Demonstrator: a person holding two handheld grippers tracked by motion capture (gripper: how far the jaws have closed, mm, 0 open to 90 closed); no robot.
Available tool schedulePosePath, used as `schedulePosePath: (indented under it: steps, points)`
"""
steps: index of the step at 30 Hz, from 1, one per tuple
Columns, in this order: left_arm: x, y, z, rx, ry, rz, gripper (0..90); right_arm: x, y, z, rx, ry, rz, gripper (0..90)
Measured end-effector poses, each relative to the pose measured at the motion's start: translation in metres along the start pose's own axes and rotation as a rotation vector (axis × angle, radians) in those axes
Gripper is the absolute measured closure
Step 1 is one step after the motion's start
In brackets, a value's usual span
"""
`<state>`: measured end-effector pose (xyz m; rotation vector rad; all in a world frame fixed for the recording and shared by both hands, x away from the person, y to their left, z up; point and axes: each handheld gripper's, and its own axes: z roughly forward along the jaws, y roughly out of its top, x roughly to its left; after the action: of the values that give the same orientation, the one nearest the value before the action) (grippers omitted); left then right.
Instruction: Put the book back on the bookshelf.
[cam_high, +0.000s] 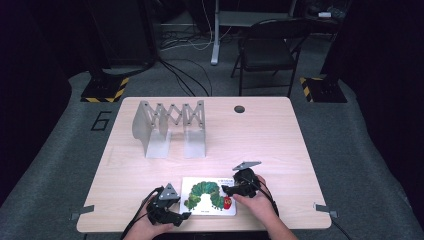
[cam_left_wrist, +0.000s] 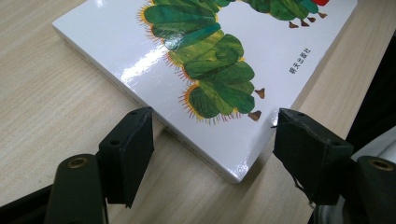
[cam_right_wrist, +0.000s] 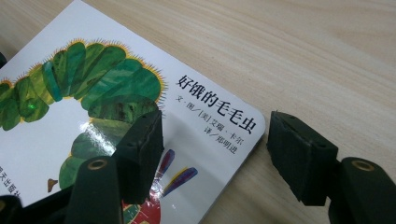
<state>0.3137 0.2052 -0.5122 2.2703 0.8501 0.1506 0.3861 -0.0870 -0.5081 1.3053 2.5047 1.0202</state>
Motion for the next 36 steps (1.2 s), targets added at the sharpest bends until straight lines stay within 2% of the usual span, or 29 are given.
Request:
schedulePosePath:
  steps: [1,3,5,11,14,18,22,25,27,31,34,36]
  points:
    - [0.0,0.0,0.0,0.001,0.003,0.006,28.0,0.001,0.0,0.0,0.006,0.005,0.022,35.6]
    - [-0.001,0.0,0.0,0.0,0.01,0.007,27.7,0.0,0.0,0.0,0.003,0.009,0.019,35.5]
    - [-0.002,0.0,0.001,-0.003,0.011,-0.003,26.8,-0.001,0.0,0.002,-0.01,0.008,-0.006,35.5]
    - [-0.006,0.001,0.003,-0.011,0.034,-0.031,25.8,-0.001,0.002,0.003,-0.008,0.011,-0.004,34.1]
    - [-0.006,0.001,0.004,-0.019,0.044,-0.039,25.6,-0.003,0.002,0.004,-0.01,0.019,0.014,34.3]
    - [-0.01,0.003,0.008,-0.028,0.074,-0.062,24.2,-0.003,0.006,0.004,0.016,-0.001,0.038,34.2]
    - [-0.011,0.005,0.011,-0.039,0.095,-0.083,23.9,-0.006,0.016,0.007,0.06,0.001,0.029,34.2]
    - [-0.01,0.008,0.012,-0.038,0.097,-0.087,23.9,-0.01,0.022,0.01,0.072,0.006,0.022,34.5]
    - [-0.006,0.012,0.015,-0.039,0.102,-0.093,23.9,-0.016,0.029,0.012,0.091,0.008,0.045,36.0]
    - [-0.002,0.017,0.018,-0.039,0.114,-0.103,23.9,-0.024,0.035,0.016,0.077,0.006,0.066,39.6]
    - [0.002,0.019,0.021,-0.039,0.097,-0.122,23.7,-0.029,0.037,0.017,0.075,0.002,0.085,40.2]
    - [0.004,0.019,0.021,-0.045,0.095,-0.106,23.2,-0.029,0.037,0.016,0.072,-0.004,0.082,40.1]
